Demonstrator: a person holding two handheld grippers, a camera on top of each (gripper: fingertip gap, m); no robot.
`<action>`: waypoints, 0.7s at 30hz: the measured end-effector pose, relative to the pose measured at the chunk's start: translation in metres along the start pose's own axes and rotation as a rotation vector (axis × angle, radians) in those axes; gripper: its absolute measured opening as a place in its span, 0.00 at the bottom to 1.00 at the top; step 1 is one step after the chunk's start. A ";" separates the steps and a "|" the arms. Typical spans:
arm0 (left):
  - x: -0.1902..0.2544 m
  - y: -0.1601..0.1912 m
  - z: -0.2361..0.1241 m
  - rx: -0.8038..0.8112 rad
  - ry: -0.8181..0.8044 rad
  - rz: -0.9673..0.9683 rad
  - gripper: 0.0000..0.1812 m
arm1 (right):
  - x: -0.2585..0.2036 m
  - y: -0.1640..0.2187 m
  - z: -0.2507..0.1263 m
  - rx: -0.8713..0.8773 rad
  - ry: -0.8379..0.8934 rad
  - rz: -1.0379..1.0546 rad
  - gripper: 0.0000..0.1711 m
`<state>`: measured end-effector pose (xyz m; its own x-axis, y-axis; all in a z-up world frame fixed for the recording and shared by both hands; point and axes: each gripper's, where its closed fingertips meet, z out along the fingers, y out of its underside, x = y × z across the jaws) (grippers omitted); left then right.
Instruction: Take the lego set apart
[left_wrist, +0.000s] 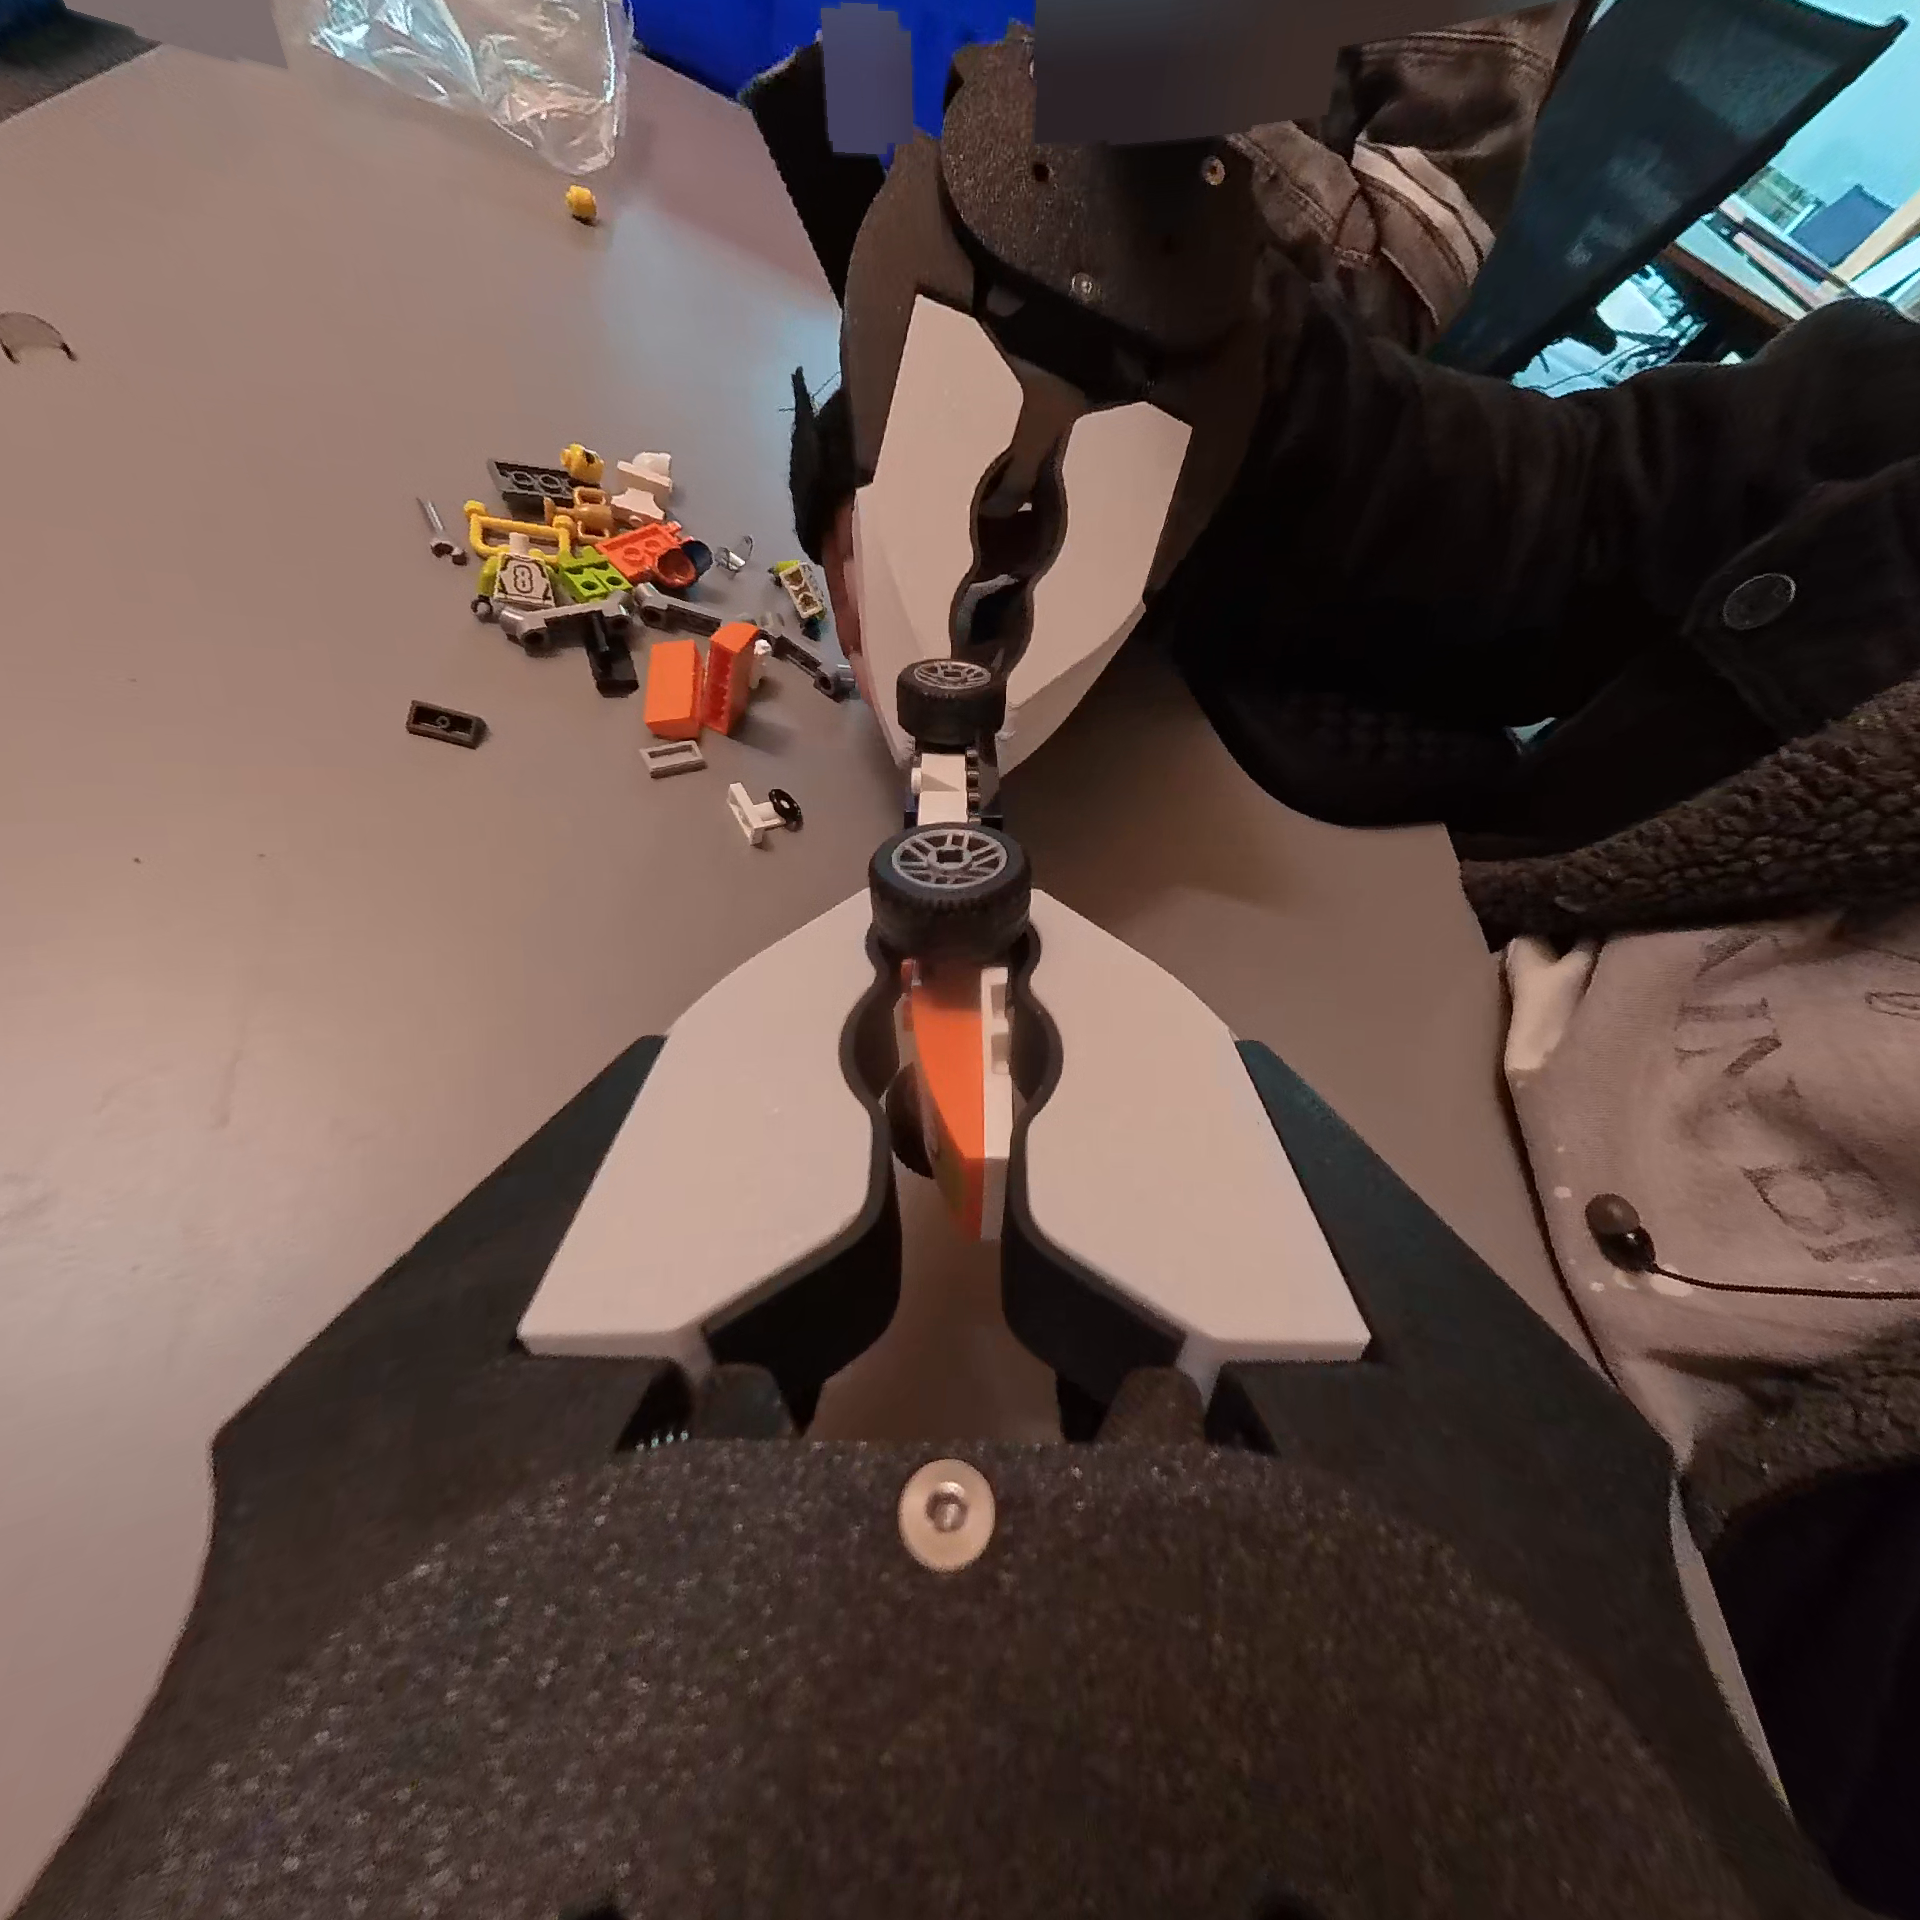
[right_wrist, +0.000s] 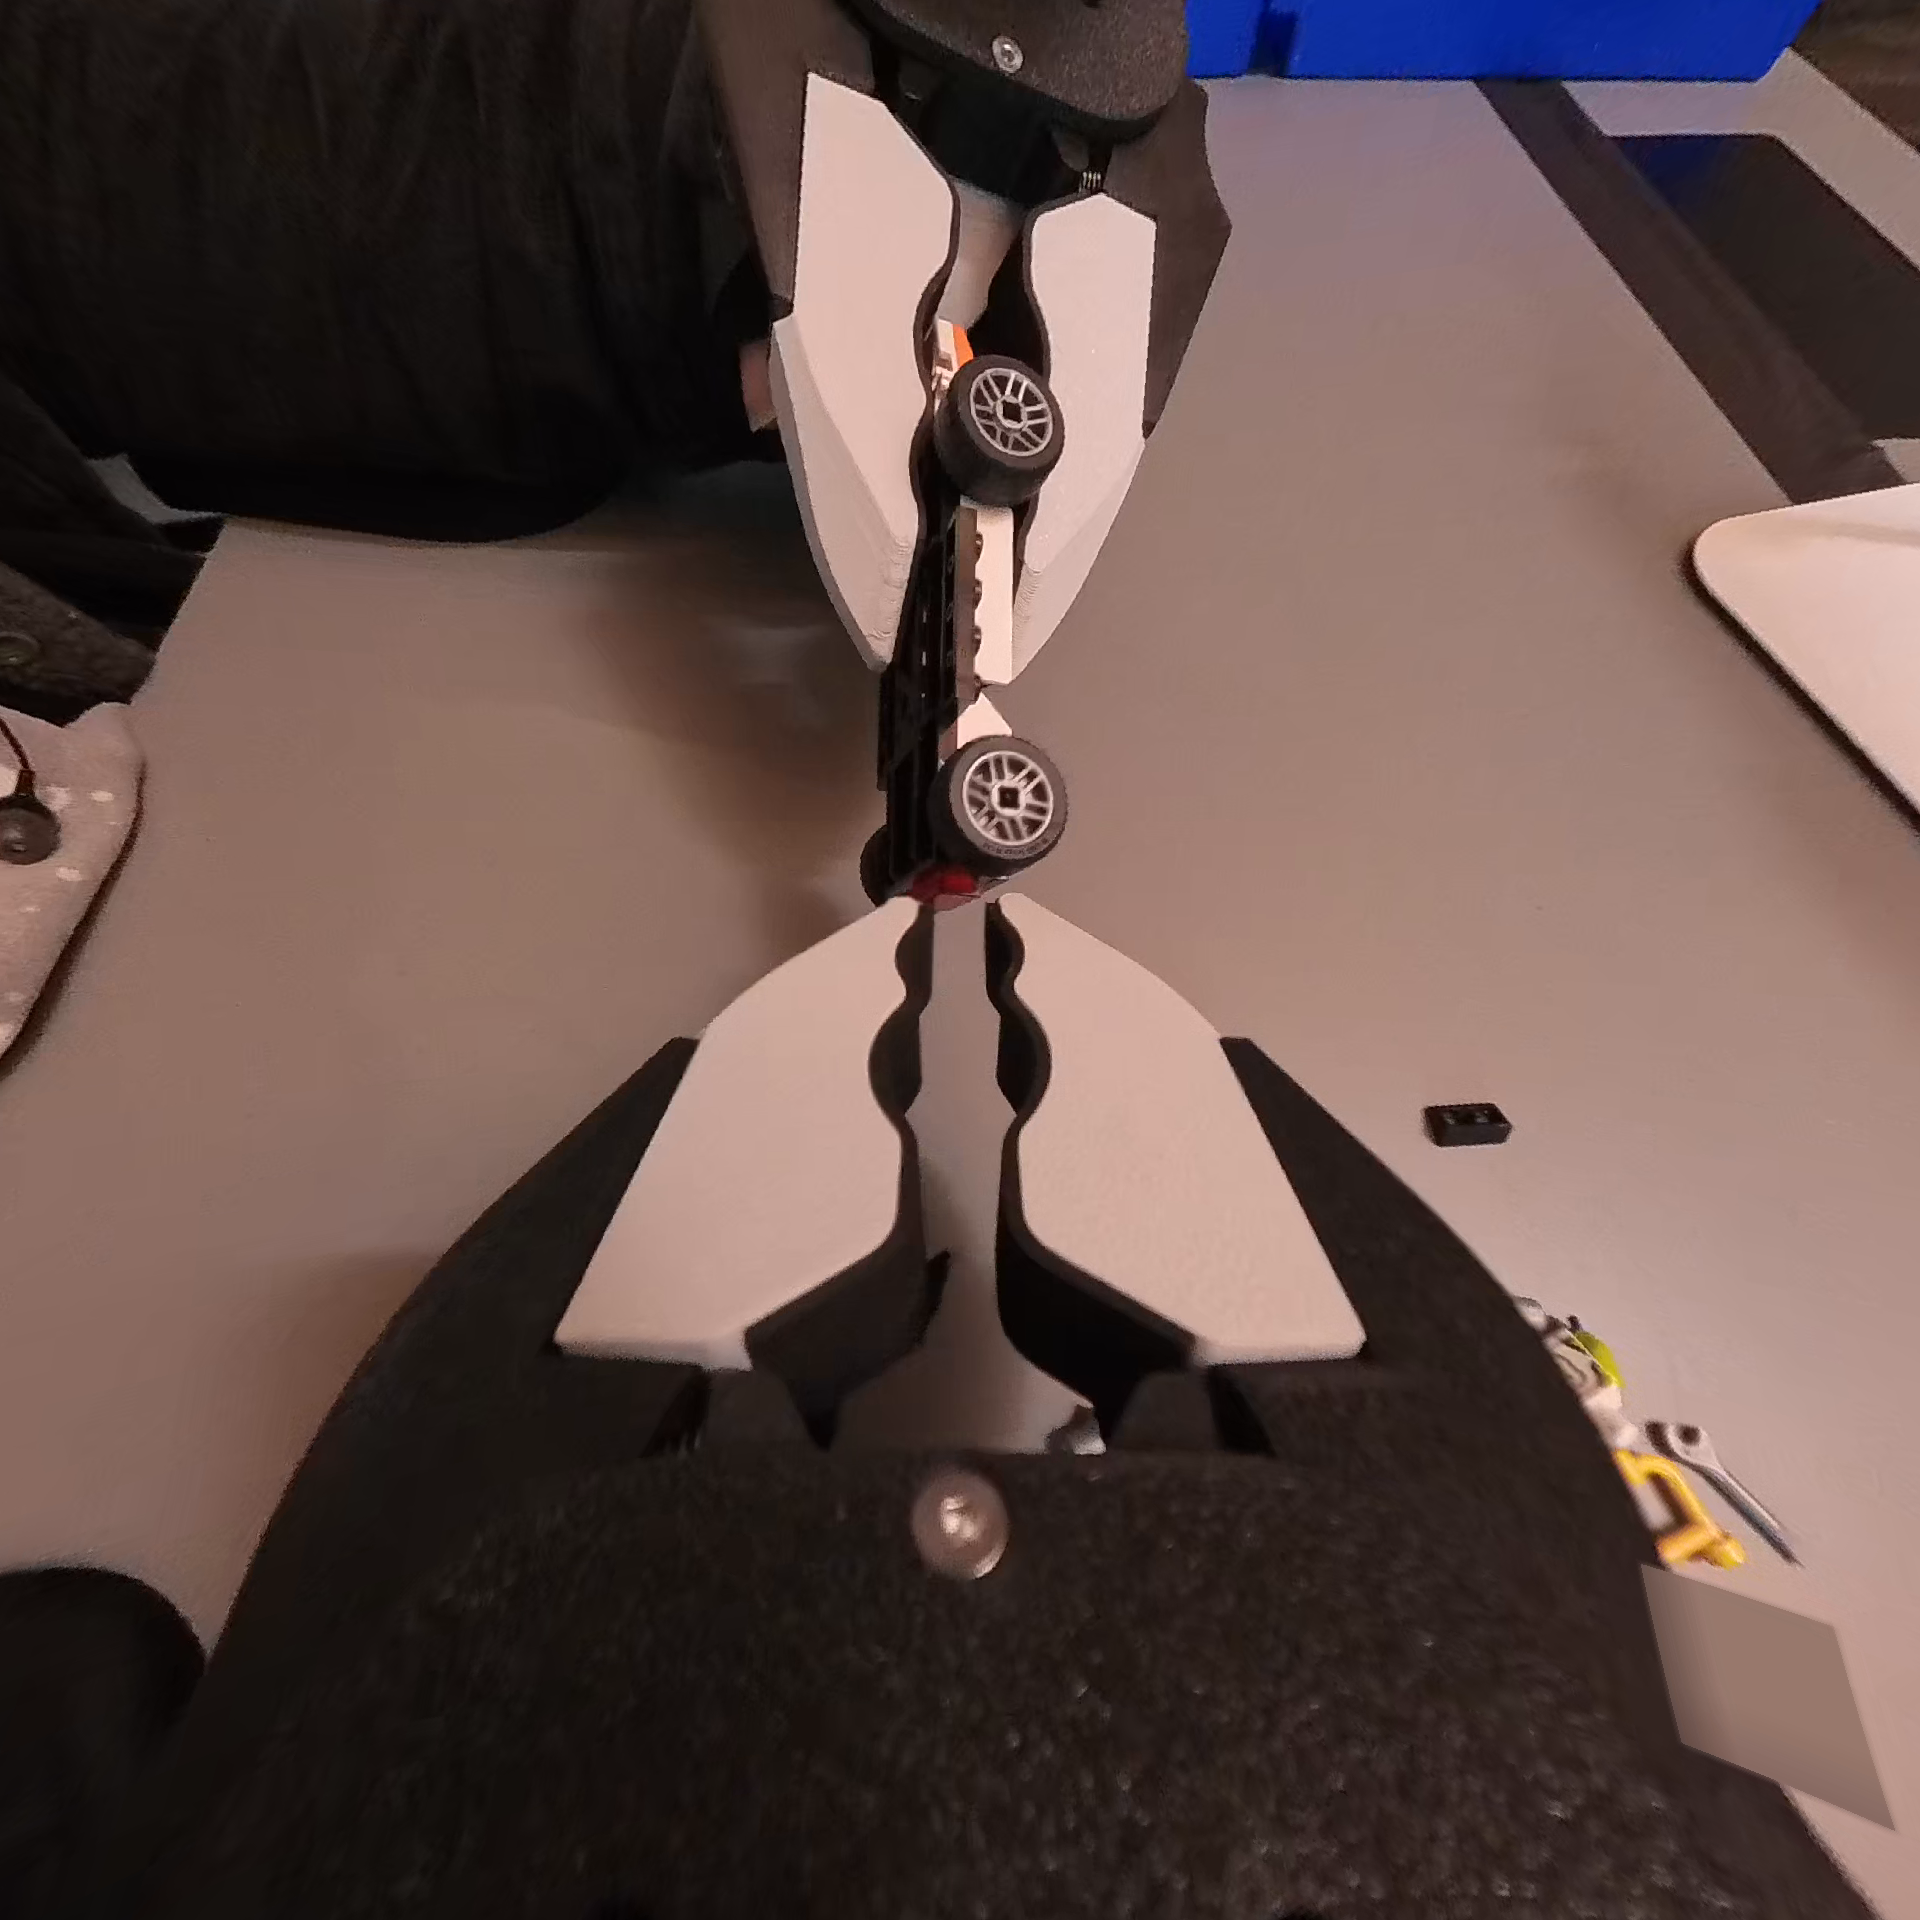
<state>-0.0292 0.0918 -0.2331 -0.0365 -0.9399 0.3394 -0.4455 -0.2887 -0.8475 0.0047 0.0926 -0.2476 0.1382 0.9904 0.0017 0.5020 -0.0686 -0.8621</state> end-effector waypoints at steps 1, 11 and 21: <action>0.000 0.000 0.000 0.001 0.001 0.003 0.09 | 0.000 0.000 0.000 -0.002 0.000 0.000 0.06; 0.004 0.004 0.003 -0.042 -0.019 0.073 0.09 | -0.007 0.004 0.000 0.001 -0.076 0.066 0.07; 0.002 0.003 0.004 -0.043 -0.043 0.090 0.09 | -0.007 0.002 0.000 -0.009 -0.063 0.045 0.05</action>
<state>-0.0268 0.0879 -0.2365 -0.0397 -0.9689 0.2443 -0.4804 -0.1959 -0.8549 0.0048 0.0855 -0.2495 0.1073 0.9918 -0.0688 0.5044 -0.1139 -0.8559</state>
